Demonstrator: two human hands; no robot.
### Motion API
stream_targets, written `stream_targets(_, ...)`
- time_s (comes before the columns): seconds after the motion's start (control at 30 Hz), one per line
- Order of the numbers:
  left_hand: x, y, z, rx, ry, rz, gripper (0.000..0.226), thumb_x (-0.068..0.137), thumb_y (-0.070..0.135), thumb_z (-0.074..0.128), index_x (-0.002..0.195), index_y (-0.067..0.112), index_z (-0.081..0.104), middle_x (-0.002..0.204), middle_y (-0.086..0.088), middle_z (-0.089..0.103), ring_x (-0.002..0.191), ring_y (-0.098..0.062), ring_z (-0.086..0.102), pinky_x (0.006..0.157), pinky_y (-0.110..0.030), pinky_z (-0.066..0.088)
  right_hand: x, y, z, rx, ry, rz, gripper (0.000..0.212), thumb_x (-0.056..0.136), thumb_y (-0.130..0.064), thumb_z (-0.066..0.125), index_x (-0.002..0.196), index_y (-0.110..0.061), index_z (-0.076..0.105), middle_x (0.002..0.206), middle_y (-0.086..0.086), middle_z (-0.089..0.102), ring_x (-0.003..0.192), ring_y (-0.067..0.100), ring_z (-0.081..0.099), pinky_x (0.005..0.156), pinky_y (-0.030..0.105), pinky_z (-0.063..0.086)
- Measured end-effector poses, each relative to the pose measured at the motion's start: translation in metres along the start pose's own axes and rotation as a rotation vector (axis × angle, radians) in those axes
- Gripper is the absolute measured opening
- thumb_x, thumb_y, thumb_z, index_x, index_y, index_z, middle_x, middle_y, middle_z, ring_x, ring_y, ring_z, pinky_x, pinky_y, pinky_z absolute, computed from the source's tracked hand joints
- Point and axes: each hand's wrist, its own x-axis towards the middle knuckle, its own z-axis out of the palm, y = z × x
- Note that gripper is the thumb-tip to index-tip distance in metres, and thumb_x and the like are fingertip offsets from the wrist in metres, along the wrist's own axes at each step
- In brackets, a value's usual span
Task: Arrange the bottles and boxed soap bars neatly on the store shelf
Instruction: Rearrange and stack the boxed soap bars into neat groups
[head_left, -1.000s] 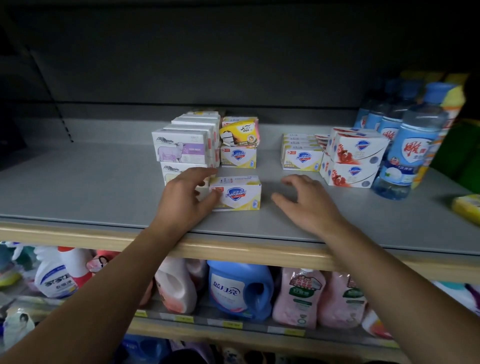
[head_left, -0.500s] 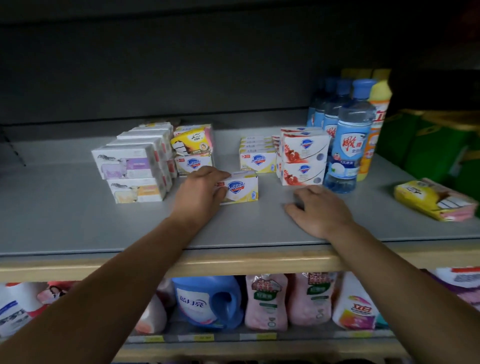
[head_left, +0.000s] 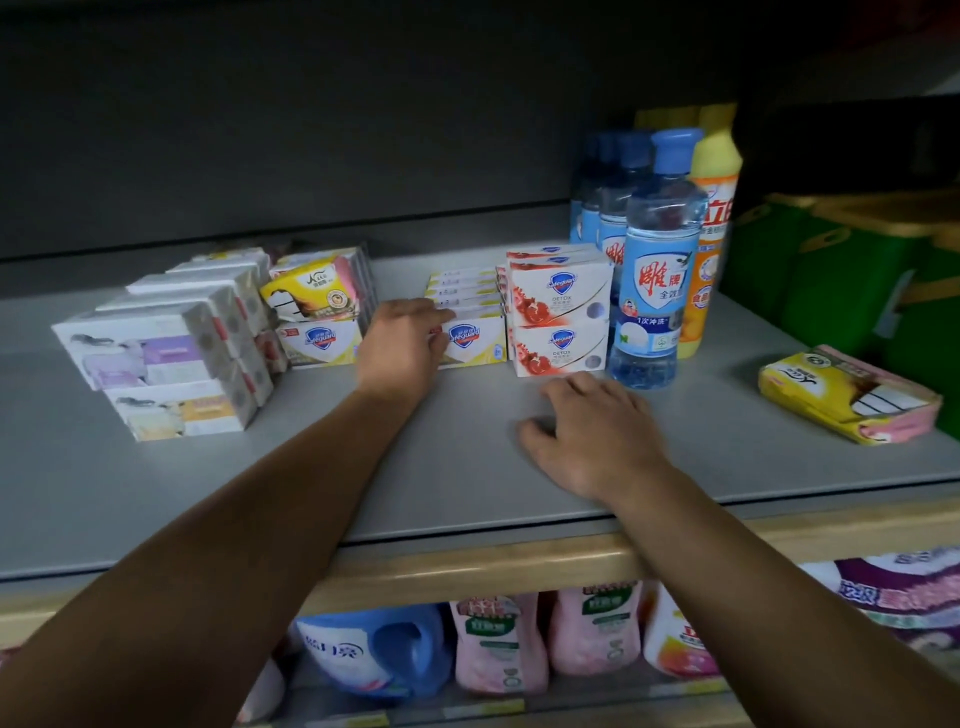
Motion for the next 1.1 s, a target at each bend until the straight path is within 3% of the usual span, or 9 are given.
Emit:
stream_targets(0.27,0.006,-0.008,0.007,0.010,-0.009,0.105,0.030,0.090,0.019,0.064,0.120,0.016,0.069,0.123,-0.002,0.067,0.117,-0.028,0.054,0.099,-0.034,0.044,0.001,0.000,0.001,0.000,-0.004,0.009,0.060,0.089,-0.059,0.034,0.137,-0.025,0.045,0.135,0.000,0.048,0.129,0.027,0.039,0.106,0.044,0.030)
stream_targets(0.5,0.006,-0.005,0.006,0.018,-0.029,0.088,0.033,0.092,0.018,0.060,0.124,0.018,0.067,0.127,0.000,0.065,0.118,-0.029,0.052,0.096,-0.036,0.047,0.003,0.000,0.001,0.001,-0.003,0.010,0.060,0.089,-0.061,0.035,0.136,-0.026,0.046,0.136,-0.001,0.048,0.129,0.027,0.038,0.106,0.044,0.029)
stream_targets(0.63,0.008,-0.001,0.001,0.037,-0.166,0.028,0.043,0.092,0.027,0.059,0.135,0.022,0.057,0.141,0.002,0.054,0.130,-0.021,0.044,0.105,-0.038,0.043,0.003,0.002,0.002,0.012,-0.013,0.014,0.060,0.088,-0.062,0.035,0.135,-0.027,0.046,0.137,-0.002,0.048,0.130,0.026,0.038,0.106,0.044,0.029)
stream_targets(0.8,0.001,0.006,-0.024,0.017,-0.301,0.027,0.060,0.089,0.034,0.063,0.145,0.021,0.044,0.154,-0.007,0.037,0.138,-0.028,0.037,0.115,-0.036,0.030,0.002,0.002,0.001,0.017,-0.013,0.033,0.059,0.085,-0.062,0.035,0.133,-0.030,0.048,0.136,-0.003,0.049,0.129,0.026,0.039,0.106,0.043,0.029)
stream_targets(0.97,-0.045,-0.007,-0.071,-0.039,-0.292,0.027,0.053,0.088,0.028,0.065,0.138,0.013,0.052,0.143,-0.007,0.052,0.130,-0.025,0.048,0.106,-0.027,0.034,0.000,0.000,-0.003,0.024,-0.034,0.039,0.057,0.086,-0.060,0.036,0.133,-0.030,0.048,0.136,-0.002,0.050,0.130,0.024,0.040,0.106,0.043,0.030)
stream_targets(1.1,-0.094,-0.042,-0.115,0.007,-0.325,-0.018,0.047,0.086,0.036,0.068,0.128,0.014,0.062,0.130,-0.007,0.063,0.118,-0.026,0.059,0.100,-0.029,0.041,-0.003,-0.006,-0.009,-0.054,-0.013,0.048,0.054,0.087,-0.057,0.039,0.130,-0.028,0.054,0.131,-0.001,0.056,0.125,0.024,0.047,0.109,0.042,0.031)
